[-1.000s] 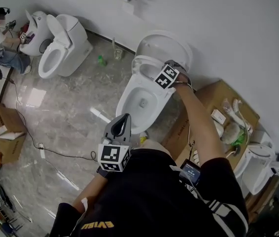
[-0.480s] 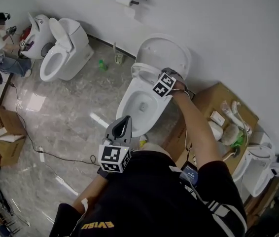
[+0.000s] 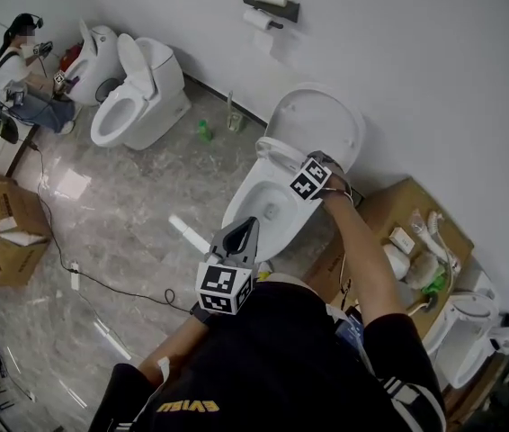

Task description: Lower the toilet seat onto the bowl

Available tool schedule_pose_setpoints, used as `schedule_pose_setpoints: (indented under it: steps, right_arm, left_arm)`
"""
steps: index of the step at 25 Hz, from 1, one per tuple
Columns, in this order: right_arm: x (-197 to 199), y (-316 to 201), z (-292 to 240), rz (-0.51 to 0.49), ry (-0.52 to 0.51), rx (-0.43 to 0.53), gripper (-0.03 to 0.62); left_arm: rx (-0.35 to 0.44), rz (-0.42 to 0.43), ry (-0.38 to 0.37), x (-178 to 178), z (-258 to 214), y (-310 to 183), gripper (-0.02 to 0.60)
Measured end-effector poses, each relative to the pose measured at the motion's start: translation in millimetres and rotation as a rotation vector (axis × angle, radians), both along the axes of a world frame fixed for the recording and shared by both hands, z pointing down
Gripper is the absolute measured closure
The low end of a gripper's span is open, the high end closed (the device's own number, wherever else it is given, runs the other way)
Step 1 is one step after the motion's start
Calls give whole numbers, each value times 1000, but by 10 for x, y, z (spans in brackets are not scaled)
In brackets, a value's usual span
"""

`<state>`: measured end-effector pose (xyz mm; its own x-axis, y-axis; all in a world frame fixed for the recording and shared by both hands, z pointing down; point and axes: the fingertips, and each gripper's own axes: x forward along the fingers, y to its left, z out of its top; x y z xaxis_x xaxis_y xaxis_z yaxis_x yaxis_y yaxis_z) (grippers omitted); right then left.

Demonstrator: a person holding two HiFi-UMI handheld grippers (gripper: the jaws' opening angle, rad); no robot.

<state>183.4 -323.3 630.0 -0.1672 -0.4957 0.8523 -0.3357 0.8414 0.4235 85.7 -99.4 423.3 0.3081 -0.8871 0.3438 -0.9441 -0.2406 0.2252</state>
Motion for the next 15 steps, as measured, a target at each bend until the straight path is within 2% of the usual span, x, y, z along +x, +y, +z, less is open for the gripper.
schedule_pose_setpoints:
  steps: [5,10,15]
  right_arm:
    - [-152,144,22,-25,-27,-31,503]
    - [-161,335,70,2,-64,-35,502]
    - [-254,546,118,-24,-76,-60,499]
  left_arm:
    - [13,-10,6,-26,-16,-1,569]
    - [-14,-31,29,-37,89,59,569]
    - [-23,-55,42,-83,121,112,569]
